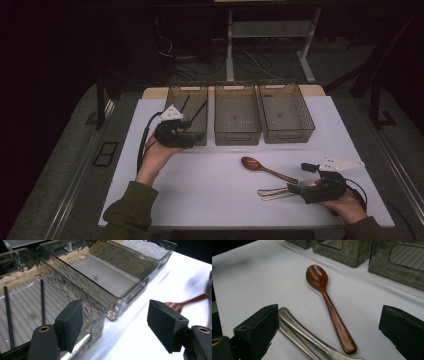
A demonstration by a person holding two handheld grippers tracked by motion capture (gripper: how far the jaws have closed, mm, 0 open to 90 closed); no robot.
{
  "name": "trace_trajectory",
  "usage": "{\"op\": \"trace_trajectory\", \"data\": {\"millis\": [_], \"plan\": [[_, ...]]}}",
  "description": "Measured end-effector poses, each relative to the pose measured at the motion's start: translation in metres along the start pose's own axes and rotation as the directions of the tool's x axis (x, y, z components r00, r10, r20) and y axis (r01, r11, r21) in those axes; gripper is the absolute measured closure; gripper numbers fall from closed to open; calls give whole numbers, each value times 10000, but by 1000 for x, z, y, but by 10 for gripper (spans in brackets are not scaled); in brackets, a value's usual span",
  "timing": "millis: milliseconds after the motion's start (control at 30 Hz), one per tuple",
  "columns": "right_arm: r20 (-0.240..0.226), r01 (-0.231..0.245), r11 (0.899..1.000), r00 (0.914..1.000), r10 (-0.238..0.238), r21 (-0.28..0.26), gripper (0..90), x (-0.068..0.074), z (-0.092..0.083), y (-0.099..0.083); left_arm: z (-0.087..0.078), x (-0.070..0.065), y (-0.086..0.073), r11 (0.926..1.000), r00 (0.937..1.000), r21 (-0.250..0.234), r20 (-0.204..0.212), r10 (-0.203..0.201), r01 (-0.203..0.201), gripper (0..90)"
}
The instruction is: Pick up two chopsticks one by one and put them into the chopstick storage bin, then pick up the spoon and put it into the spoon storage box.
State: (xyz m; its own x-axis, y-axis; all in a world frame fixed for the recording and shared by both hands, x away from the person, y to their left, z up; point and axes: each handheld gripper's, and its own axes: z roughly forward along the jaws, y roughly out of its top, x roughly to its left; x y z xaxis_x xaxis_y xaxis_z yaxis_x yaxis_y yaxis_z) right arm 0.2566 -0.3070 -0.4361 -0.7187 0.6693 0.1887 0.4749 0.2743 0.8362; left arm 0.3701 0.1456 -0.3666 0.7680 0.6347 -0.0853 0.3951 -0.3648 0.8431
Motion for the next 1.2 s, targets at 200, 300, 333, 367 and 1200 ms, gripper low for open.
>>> {"op": "trace_trajectory", "data": {"millis": [200, 300, 333, 367, 1200], "plan": [[-23, 2, 10000, 10000, -2, 12, 24, 0, 0, 0, -7, -13, -15, 9999, 9999, -135, 129, 55, -53, 243], [-29, 5, 10000, 10000, -5, 11, 24, 0, 0, 0, -10, -19, -23, 9997, 9997, -187, 184, 145, -142, 224], [-36, 0, 10000, 10000, 0, 16, 24, 1, 0, 0, -11, -21, -26, 9997, 9997, -227, 204, 95, -90, 218], [-39, 16, 10000, 10000, -16, 12, 24, 0, 0, 0, -12, -23, -29, 9997, 9998, -250, 187, 73, -69, 205], [-132, 184, 9978, 9998, -176, 636, 25, 4, 11, 25, -20, -60, -91, 9992, 9976, 120, 584, 379, -387, 0]]}}
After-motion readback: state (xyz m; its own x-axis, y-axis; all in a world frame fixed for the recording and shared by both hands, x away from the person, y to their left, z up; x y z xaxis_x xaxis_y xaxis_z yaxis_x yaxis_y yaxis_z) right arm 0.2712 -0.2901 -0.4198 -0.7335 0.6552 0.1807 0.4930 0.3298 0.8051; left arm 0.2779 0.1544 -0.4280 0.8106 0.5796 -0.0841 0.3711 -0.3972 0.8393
